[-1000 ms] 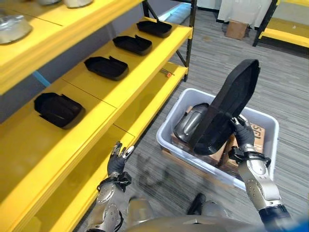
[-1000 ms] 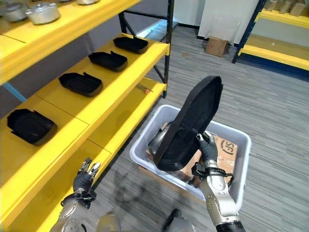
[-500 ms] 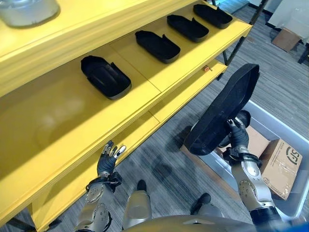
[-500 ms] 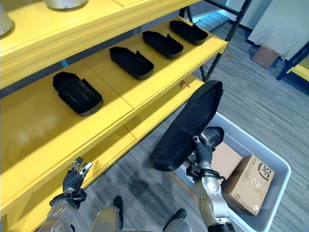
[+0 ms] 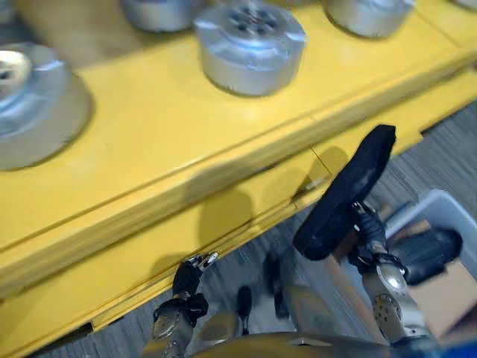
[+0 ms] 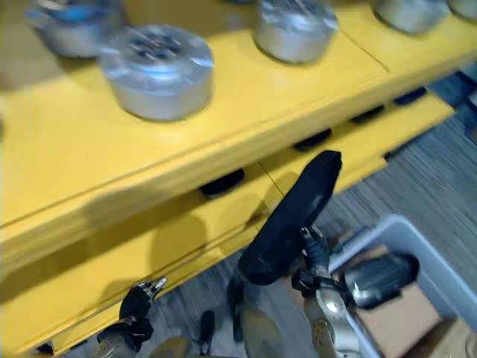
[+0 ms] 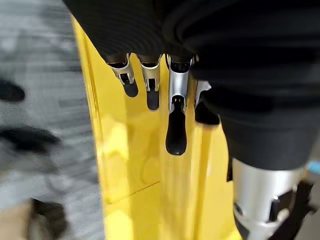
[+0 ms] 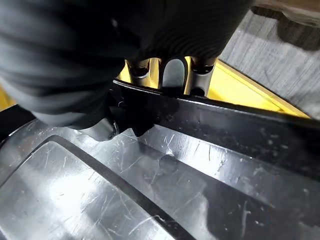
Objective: Move parts from the plastic box to the shelf.
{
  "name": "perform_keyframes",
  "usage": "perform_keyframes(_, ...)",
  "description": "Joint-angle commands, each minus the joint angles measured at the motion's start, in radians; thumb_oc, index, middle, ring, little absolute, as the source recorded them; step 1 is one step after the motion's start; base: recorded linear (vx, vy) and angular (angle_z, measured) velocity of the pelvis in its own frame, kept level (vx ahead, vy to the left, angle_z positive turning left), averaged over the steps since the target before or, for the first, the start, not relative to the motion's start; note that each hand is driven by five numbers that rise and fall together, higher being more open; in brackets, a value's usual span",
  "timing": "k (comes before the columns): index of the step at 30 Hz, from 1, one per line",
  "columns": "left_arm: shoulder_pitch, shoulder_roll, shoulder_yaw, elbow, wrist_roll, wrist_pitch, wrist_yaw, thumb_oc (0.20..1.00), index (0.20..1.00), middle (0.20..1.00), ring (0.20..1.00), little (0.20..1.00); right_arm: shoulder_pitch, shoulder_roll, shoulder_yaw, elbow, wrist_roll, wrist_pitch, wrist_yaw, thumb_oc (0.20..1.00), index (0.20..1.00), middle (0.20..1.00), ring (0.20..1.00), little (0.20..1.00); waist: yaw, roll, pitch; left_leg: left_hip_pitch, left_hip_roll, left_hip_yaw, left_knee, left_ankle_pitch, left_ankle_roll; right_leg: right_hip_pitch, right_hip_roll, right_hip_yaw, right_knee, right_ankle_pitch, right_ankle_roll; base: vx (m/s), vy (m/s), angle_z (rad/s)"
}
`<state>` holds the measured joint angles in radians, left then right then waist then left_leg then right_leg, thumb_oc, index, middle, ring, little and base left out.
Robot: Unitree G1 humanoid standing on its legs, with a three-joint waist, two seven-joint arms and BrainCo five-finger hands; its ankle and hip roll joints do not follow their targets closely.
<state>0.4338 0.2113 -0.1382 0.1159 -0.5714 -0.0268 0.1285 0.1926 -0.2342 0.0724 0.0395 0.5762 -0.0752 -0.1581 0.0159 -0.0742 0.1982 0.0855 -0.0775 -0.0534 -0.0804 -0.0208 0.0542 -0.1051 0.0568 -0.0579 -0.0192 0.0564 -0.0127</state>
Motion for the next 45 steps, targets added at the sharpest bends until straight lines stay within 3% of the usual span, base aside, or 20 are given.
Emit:
perform_keyframes(1, -0.128, 0.070, 0.114, -0.096, -0.016, -0.084, -0.001, 1.000, 1.000, 1.000, 1.000, 1.000, -0.066, -0.026, -0.057, -0.120, 0.016, -0.060, 0.017, 0.200, 0.200, 0.200, 0.200, 0.200, -0.046, 0.010, -0.027, -0.106, 0.094, 0.047, -0.004, 0.083, -0.072, 0.054, -0.059, 0.019, 0.009, -0.050, 0.095, 0.01, -0.173, -0.10)
perform_keyframes(8, -0.114, 0.059, 0.111, -0.103, -0.019, -0.076, -0.007, 1.000, 1.000, 1.000, 1.000, 1.000, -0.062, -0.047, -0.064, -0.116, 0.026, -0.057, 0.018, 0.200, 0.200, 0.200, 0.200, 0.200, -0.040, 0.016, -0.008, -0.129, 0.099, 0.015, 0.067, 0.084, -0.087, 0.063, -0.055, -0.026, 0.048, -0.084, 0.072, -0.04, -0.102, 0.10)
perform_keyframes(11, -0.135, 0.060, 0.100, -0.086, -0.019, -0.073, -0.015, 1.000, 1.000, 1.000, 1.000, 1.000, -0.075, -0.070, -0.083, -0.123, 0.014, -0.060, 0.013, 0.200, 0.200, 0.200, 0.200, 0.200, -0.050, 0.012, 0.013, -0.175, 0.093, 0.065, 0.165, 0.052, -0.090, 0.039, -0.081, -0.069, 0.094, -0.094, 0.065, -0.15, -0.031, 0.49)
perform_keyframes(12, -0.142, 0.058, 0.098, -0.084, -0.022, -0.070, -0.022, 1.000, 1.000, 1.000, 1.000, 1.000, -0.085, -0.072, -0.083, -0.126, 0.012, -0.062, 0.012, 0.200, 0.200, 0.200, 0.200, 0.200, -0.058, 0.008, 0.007, -0.153, 0.127, 0.109, 0.192, 0.013, -0.084, 0.022, -0.099, -0.082, 0.115, -0.095, 0.062, -0.11, 0.023, 0.70)
perform_keyframes(14, -0.143, 0.057, 0.099, -0.085, -0.021, -0.068, -0.022, 1.000, 1.000, 1.000, 1.000, 1.000, -0.088, -0.070, -0.081, -0.126, 0.013, -0.063, 0.011, 0.200, 0.200, 0.200, 0.200, 0.200, -0.059, 0.008, 0.005, -0.135, 0.147, 0.113, 0.201, 0.005, -0.086, 0.019, -0.102, -0.086, 0.124, -0.101, 0.061, -0.04, 0.027, 0.56)
perform_keyframes(15, -0.148, 0.058, 0.100, -0.092, -0.021, -0.066, -0.021, 1.000, 1.000, 1.000, 1.000, 1.000, -0.093, -0.064, -0.076, -0.128, 0.016, -0.065, 0.009, 0.200, 0.200, 0.200, 0.200, 0.200, -0.063, 0.008, 0.003, -0.115, 0.182, 0.116, 0.204, 0.013, -0.090, 0.014, -0.109, -0.094, 0.138, -0.109, 0.060, -0.03, 0.090, 0.46)
perform_keyframes(16, -0.160, 0.055, 0.094, -0.100, -0.027, -0.064, -0.016, 1.000, 1.000, 1.000, 1.000, 1.000, -0.093, -0.058, -0.074, -0.130, 0.024, -0.070, 0.002, 0.200, 0.200, 0.200, 0.200, 0.200, -0.077, 0.020, -0.011, -0.076, 0.280, 0.150, 0.181, 0.064, -0.102, -0.004, -0.132, -0.130, 0.180, -0.130, 0.060, -0.05, 0.152, 0.37)
perform_keyframes(17, -0.169, 0.055, 0.087, -0.105, -0.029, -0.063, -0.015, 1.000, 1.000, 1.000, 1.000, 1.000, -0.093, -0.058, -0.073, -0.135, 0.028, -0.072, 0.001, 0.200, 0.200, 0.200, 0.200, 0.200, -0.089, 0.033, -0.015, -0.059, 0.332, 0.173, 0.149, 0.111, -0.121, -0.019, -0.145, -0.153, 0.215, -0.146, 0.063, -0.04, 0.210, 0.70)
perform_keyframes(19, -0.188, 0.059, 0.075, -0.103, -0.039, -0.066, -0.015, 1.000, 1.000, 1.000, 1.000, 1.000, -0.092, -0.063, -0.072, -0.139, 0.033, -0.073, -0.007, 0.200, 0.200, 0.200, 0.200, 0.200, -0.099, 0.059, -0.020, -0.050, 0.391, 0.167, 0.101, 0.182, -0.157, -0.043, -0.174, -0.176, 0.268, -0.162, 0.070, -0.02, 0.290, 1.23)
perform_keyframes(20, -0.198, 0.059, 0.068, -0.103, -0.039, -0.064, -0.014, 1.000, 1.000, 1.000, 1.000, 1.000, -0.096, -0.067, -0.071, -0.145, 0.037, -0.071, -0.010, 0.200, 0.200, 0.200, 0.200, 0.200, -0.092, 0.074, -0.016, -0.051, 0.368, 0.100, 0.087, 0.151, -0.162, -0.049, -0.204, -0.171, 0.300, -0.165, 0.089, 0.03, 0.365, 0.89)
perform_keyframes(22, -0.190, 0.055, 0.064, -0.105, -0.043, -0.066, -0.024, 1.000, 1.000, 1.000, 1.000, 1.000, -0.087, -0.065, -0.080, -0.157, 0.039, -0.068, 0.001, 0.200, 0.200, 0.200, 0.200, 0.200, -0.096, 0.085, -0.021, -0.058, 0.341, 0.118, 0.078, 0.089, -0.160, -0.037, -0.233, -0.173, 0.296, -0.149, 0.102, 0.06, 0.326, 0.41)
perform_keyframes(26, -0.176, 0.071, 0.073, -0.108, -0.043, -0.067, -0.031, 1.000, 1.000, 1.000, 1.000, 1.000, -0.080, -0.046, -0.085, -0.157, 0.055, -0.068, 0.003, 0.200, 0.200, 0.200, 0.200, 0.200, -0.081, 0.079, -0.014, -0.054, 0.304, 0.117, 0.079, 0.050, -0.155, -0.002, -0.270, -0.180, 0.266, -0.121, 0.123, 0.06, 0.238, 0.15)
perform_keyframes(28, -0.167, 0.097, 0.091, -0.109, -0.033, -0.064, -0.031, 1.000, 1.000, 1.000, 1.000, 1.000, -0.082, -0.034, -0.083, -0.162, 0.059, -0.061, 0.014, 0.200, 0.200, 0.200, 0.200, 0.200, -0.061, 0.062, -0.003, -0.076, 0.259, 0.115, 0.124, 0.009, -0.140, 0.036, -0.308, -0.191, 0.213, -0.091, 0.145, 0.06, 0.267, 0.35)
perform_keyframes(30, -0.167, 0.097, 0.091, -0.109, -0.033, -0.064, -0.031, 1.000, 1.000, 1.000, 1.000, 1.000, -0.082, -0.034, -0.083, -0.162, 0.059, -0.061, 0.014, 0.200, 0.200, 0.200, 0.200, 0.200, -0.061, 0.062, -0.003, -0.076, 0.259, 0.115, 0.124, 0.009, -0.140, 0.036, -0.308, -0.191, 0.213, -0.091, 0.145, 0.03, 0.146, 0.24)
perform_keyframes(31, -0.165, 0.105, 0.095, -0.104, -0.034, -0.063, -0.025, 1.000, 1.000, 1.000, 1.000, 1.000, -0.089, -0.027, -0.078, -0.161, 0.063, -0.060, 0.017, 0.200, 0.200, 0.200, 0.200, 0.200, -0.046, 0.047, 0.004, -0.099, 0.234, 0.116, 0.160, -0.014, -0.134, 0.051, -0.328, -0.199, 0.182, -0.072, 0.158, 0.04, 0.199, 0.22)
perform_keyframes(34, -0.161, 0.110, 0.097, -0.101, -0.036, -0.062, -0.023, 1.000, 1.000, 1.000, 1.000, 1.000, -0.102, -0.023, -0.060, -0.161, 0.086, -0.059, 0.028, 0.200, 0.200, 0.200, 0.200, 0.200, -0.032, 0.034, 0.013, -0.127, 0.216, 0.115, 0.191, -0.029, -0.131, 0.059, -0.341, -0.213, 0.163, -0.059, 0.166, 0.02, 0.133, 0.09)
perform_keyframes(45, -0.204, 0.151, 0.058, -0.107, -0.044, -0.049, -0.012, 1.000, 1.000, 1.000, 1.000, 1.000, -0.271, -0.059, 0.113, -0.147, 0.195, -0.021, 0.052, 0.200, 0.200, 0.200, 0.200, 0.200, 0.034, -0.007, 0.074, -0.243, 0.200, 0.091, 0.302, -0.047, -0.143, 0.035, -0.363, -0.263, 0.197, -0.061, 0.165, -0.04, 0.002, 0.17)
